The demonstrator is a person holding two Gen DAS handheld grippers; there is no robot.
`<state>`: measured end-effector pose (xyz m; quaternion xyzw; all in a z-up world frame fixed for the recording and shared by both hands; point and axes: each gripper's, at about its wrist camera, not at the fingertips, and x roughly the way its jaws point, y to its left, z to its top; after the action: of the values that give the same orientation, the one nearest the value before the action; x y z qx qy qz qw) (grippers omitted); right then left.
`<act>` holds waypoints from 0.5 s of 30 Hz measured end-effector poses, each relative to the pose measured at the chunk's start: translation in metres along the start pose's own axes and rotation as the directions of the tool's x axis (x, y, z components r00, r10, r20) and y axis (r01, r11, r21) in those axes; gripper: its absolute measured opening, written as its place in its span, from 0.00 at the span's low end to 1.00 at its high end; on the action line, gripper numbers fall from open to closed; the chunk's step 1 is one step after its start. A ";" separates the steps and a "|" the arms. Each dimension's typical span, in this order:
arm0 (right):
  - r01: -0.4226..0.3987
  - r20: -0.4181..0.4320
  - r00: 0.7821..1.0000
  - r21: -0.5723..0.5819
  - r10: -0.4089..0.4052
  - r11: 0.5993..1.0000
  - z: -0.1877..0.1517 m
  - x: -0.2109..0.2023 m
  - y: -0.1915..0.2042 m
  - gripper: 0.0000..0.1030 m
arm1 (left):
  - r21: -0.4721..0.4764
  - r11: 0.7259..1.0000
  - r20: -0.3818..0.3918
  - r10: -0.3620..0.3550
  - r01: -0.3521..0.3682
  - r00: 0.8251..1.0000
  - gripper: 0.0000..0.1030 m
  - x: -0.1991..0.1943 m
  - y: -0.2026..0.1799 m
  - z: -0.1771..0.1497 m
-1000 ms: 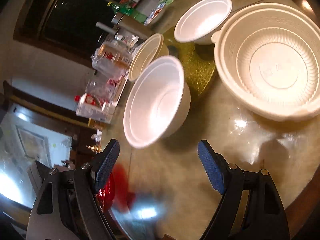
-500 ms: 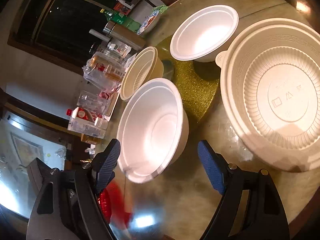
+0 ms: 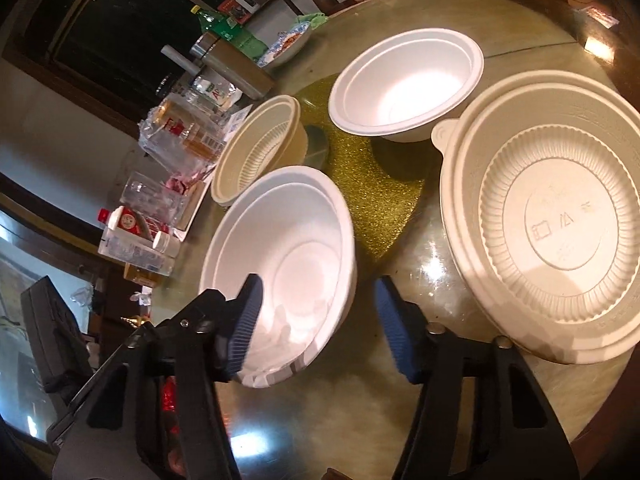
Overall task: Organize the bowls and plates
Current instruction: 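Reach to the large white bowl and grasp its rim with the right tool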
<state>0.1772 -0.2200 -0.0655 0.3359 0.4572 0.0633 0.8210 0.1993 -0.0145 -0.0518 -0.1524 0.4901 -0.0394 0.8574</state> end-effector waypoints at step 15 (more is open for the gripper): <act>0.031 -0.001 1.000 0.000 -0.031 1.000 -0.002 0.006 -0.004 0.17 | 0.054 0.996 -0.029 0.077 -0.075 0.997 0.40 0.020 -0.015 -0.002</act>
<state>0.1782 -0.2203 -0.0727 0.3287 0.4629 0.0506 0.8217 0.2092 -0.0333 -0.0647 -0.1101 0.5077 -0.0223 0.8542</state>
